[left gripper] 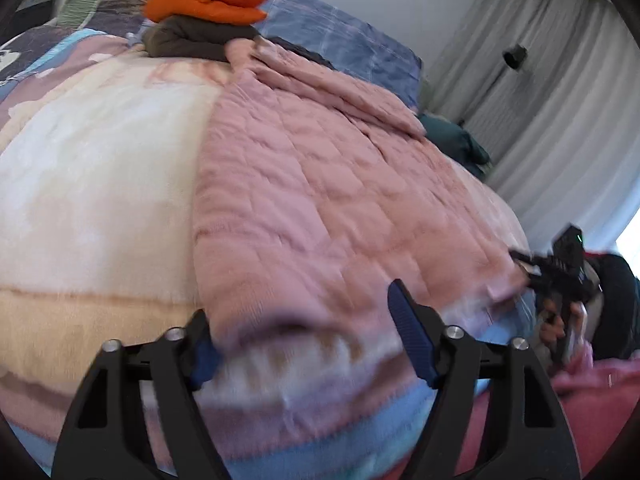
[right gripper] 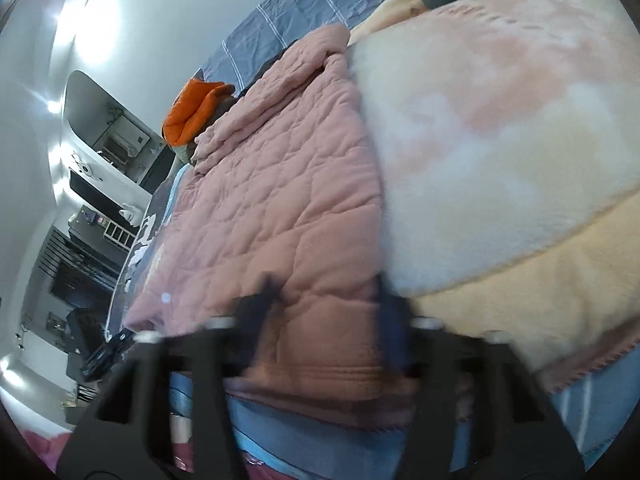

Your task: Fold large clothes

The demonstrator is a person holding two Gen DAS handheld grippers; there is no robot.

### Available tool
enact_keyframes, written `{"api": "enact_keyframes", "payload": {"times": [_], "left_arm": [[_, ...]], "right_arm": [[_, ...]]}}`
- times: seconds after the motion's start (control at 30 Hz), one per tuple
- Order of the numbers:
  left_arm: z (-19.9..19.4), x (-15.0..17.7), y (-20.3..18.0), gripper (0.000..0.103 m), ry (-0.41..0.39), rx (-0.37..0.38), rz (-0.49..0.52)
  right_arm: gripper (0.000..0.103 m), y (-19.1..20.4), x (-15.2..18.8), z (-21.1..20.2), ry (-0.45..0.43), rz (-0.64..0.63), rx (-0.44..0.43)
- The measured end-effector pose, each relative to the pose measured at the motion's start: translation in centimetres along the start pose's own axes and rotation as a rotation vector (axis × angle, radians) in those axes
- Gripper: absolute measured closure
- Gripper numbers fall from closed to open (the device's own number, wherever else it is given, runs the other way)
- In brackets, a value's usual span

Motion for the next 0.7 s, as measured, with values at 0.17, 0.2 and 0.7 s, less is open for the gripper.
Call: {"api": "enact_keyframes", "payload": {"times": [0.17, 0.2, 0.7], "left_arm": [[-2.5, -5.7, -0.1, 0.092, -0.135, -0.06, -0.039], [-3.6, -6.7, -0.2, 0.092, -0.158, -0.056, -0.044], [-2.6, -1.1, 1.6, 0.032, -0.022, -0.189, 0.045]], "right_arm": [[0.092, 3.3, -5.8, -5.1, -0.186, 0.013, -0.128], [0.092, 3.9, -6.8, -6.6, -0.213, 0.022, -0.146], [0.04, -3.2, -1.2, -4.2, -0.061, 0.129, 0.09]]}}
Point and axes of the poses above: each gripper's, at about its wrist camera, not at the fingertips, and z roughly the way its jaws point, y to its left, x to its underside, the point moved 9 cm from there along z, roughly the way its jaws point, and after that the axes turned 9 degrees about -x, right-handed, at the moved point
